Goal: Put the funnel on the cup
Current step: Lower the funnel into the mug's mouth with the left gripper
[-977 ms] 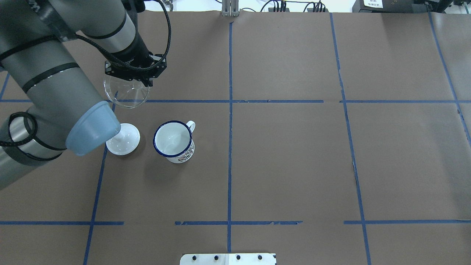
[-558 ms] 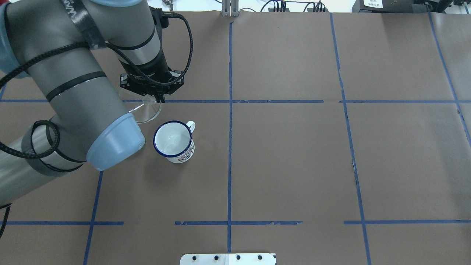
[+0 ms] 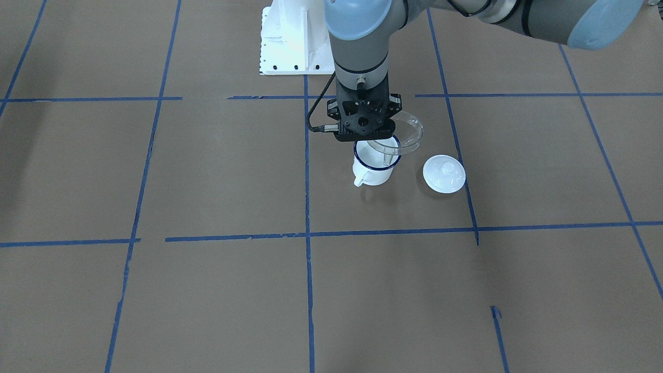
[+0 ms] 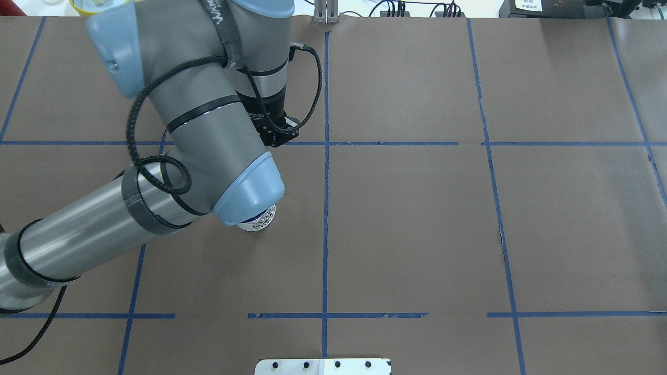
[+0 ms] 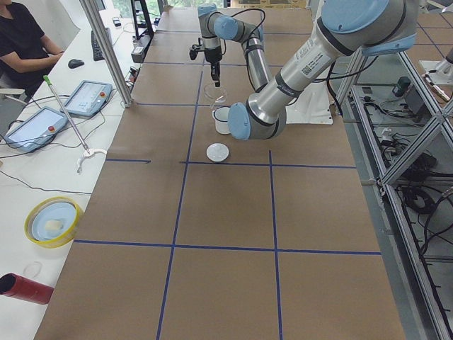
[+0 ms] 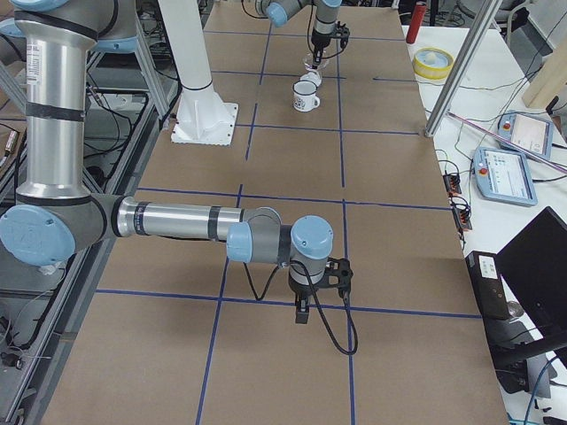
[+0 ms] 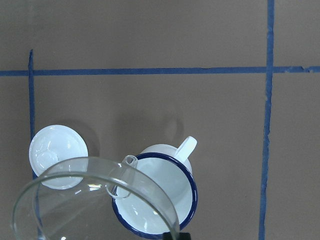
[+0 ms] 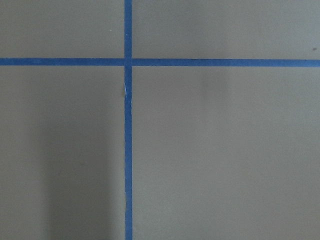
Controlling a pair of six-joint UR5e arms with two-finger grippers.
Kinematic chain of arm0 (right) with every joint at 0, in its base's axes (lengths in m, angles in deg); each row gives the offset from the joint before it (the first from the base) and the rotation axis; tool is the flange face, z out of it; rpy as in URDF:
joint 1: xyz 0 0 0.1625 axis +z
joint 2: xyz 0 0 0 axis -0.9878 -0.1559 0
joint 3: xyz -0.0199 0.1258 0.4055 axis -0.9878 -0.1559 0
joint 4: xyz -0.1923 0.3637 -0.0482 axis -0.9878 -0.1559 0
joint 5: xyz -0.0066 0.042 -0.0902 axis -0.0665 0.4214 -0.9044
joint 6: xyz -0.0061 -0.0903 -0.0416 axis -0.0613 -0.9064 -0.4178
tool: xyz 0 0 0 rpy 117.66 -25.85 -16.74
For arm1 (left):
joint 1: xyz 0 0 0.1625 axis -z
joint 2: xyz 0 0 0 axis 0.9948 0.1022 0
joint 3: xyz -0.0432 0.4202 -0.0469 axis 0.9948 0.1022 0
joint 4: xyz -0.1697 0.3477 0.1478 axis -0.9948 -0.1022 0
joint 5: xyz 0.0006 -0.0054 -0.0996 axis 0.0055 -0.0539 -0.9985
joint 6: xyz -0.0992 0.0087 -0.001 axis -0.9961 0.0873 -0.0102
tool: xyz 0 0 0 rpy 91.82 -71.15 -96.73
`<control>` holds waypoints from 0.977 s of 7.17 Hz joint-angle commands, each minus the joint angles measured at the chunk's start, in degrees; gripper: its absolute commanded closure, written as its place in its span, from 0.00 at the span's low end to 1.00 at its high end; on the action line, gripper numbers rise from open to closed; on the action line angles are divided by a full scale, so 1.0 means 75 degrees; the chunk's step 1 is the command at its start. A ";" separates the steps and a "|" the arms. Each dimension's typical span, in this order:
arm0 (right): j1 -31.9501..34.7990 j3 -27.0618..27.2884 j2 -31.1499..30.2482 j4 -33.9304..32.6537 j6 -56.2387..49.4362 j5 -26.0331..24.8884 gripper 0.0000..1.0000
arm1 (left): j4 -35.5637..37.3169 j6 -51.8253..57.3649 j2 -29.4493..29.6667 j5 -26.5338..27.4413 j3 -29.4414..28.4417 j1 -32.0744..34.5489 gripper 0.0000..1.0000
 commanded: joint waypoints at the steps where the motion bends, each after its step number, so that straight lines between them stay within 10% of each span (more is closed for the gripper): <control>1: 0.0000 0.0000 0.0000 0.0000 0.0000 0.0000 0.00 | 0.0073 0.0223 0.0168 0.0009 -0.0358 -0.0027 1.00; 7: 0.0000 0.0000 0.0000 0.0000 0.0000 0.0000 0.00 | 0.0390 0.0223 0.0005 0.0009 -0.0253 -0.0671 1.00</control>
